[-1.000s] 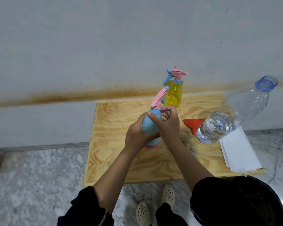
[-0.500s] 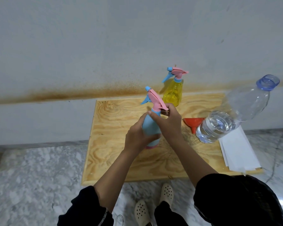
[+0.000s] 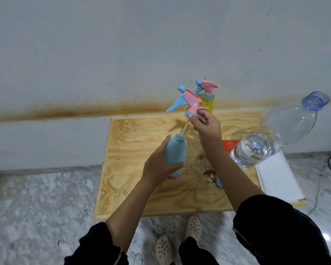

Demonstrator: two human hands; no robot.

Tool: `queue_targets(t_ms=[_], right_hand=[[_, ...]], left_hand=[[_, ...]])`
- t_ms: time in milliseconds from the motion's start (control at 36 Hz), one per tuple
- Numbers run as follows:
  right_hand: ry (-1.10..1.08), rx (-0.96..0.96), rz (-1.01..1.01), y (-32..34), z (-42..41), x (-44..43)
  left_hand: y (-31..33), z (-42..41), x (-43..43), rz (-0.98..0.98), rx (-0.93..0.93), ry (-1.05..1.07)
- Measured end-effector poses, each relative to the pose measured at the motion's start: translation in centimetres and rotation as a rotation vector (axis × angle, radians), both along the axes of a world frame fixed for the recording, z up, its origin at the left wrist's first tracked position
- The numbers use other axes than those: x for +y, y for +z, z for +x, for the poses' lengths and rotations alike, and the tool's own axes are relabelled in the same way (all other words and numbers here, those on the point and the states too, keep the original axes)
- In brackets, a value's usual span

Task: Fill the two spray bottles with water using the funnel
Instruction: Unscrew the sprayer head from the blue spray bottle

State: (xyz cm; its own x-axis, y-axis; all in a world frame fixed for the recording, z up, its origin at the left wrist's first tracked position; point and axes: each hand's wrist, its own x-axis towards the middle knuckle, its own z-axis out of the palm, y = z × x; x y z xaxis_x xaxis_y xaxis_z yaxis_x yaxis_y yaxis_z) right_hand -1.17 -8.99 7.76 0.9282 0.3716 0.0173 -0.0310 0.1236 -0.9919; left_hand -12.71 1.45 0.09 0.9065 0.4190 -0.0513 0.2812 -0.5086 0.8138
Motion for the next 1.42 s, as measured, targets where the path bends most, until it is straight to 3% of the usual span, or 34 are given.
queue_targets(t_ms=[472, 556, 694, 778, 1139, 1417], right_hand=[[-0.259, -0.064, -0.015, 2.7, 4.8, 0.4], [-0.249, -0.049, -0.104, 0.0, 4.7, 0.6], [-0.165, 0.069, -0.481, -6.9, 3.4, 0.1], [-0.119, 0.183, -0.604, -9.6, 2.9, -0.3], [0.037, 0.222, -0.81, -12.5, 4.4, -0.4], [-0.019, 0.122, -0.845, -13.8, 3.4, 0.4]], left_hand=[[-3.0, -1.2, 2.0, -0.062, -0.081, 0.093], [-3.5, -1.3, 2.1, -0.074, -0.107, 0.105], [-4.0, -1.3, 2.0, -0.146, -0.12, 0.125], [-4.4, -1.3, 1.8, -0.152, -0.131, 0.122], [-6.2, -1.2, 1.7, -0.203, -0.132, 0.095], [-7.1, -1.4, 1.7, -0.189, -0.12, 0.067]])
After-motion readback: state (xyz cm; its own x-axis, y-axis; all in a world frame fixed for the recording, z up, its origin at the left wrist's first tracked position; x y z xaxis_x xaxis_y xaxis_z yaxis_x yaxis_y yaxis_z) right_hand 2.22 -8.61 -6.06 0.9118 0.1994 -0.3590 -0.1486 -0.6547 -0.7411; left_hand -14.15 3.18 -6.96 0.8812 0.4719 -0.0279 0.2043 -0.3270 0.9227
